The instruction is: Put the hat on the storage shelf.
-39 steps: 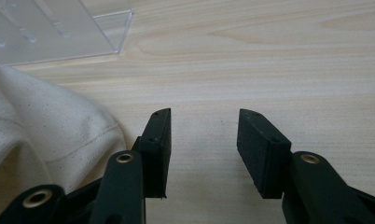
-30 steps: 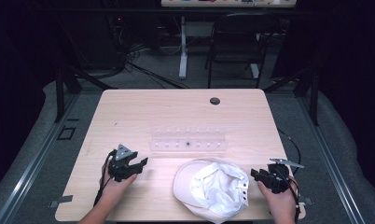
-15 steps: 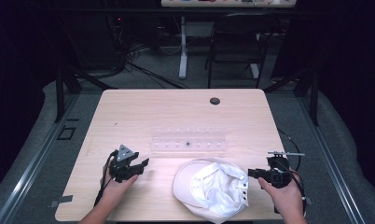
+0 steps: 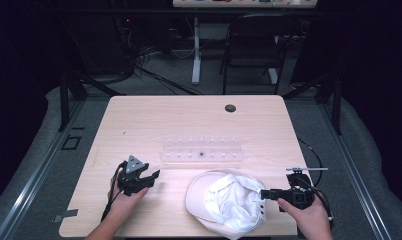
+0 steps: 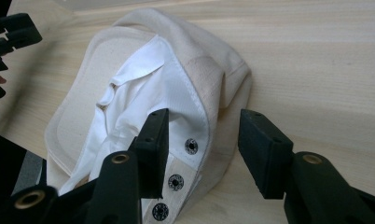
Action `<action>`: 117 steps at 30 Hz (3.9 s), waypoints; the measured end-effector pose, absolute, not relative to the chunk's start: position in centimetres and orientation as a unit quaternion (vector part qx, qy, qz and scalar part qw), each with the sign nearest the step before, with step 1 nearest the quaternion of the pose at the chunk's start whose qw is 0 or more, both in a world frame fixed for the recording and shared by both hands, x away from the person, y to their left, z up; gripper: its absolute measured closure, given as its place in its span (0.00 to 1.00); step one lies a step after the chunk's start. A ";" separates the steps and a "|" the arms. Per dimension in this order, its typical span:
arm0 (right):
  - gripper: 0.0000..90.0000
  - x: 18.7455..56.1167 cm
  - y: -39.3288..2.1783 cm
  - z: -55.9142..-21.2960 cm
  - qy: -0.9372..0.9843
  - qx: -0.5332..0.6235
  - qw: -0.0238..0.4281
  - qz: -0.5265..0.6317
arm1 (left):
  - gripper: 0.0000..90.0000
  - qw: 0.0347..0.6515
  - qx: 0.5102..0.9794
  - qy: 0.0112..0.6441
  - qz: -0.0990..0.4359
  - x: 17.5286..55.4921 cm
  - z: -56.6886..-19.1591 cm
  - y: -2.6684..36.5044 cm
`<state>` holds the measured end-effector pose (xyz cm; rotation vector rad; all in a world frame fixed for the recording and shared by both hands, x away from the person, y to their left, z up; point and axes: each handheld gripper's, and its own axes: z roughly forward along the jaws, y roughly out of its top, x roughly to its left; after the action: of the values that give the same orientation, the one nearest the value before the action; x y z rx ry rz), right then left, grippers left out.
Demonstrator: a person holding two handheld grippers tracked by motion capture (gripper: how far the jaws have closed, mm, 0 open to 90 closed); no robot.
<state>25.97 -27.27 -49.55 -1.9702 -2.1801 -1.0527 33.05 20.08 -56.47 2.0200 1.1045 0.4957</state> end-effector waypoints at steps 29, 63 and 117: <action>0.93 29.3 -26.5 -48.8 -0.706 -0.631 0.023 -0.319 | 0.52 0.382 0.793 0.432 0.196 33.1 -56.5 20.1; 0.67 32.9 -26.2 -48.0 -0.724 -0.658 0.017 -0.208 | 0.52 0.381 0.793 0.432 0.197 33.1 -56.5 20.1; 0.91 33.6 -24.4 -45.3 -0.718 -0.659 0.089 -0.206 | 0.52 0.380 0.793 0.433 0.197 33.2 -56.6 20.1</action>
<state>33.58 -24.44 -45.29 -1.9617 -2.1350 -0.6135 33.16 20.08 -56.57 2.0244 1.1063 0.5037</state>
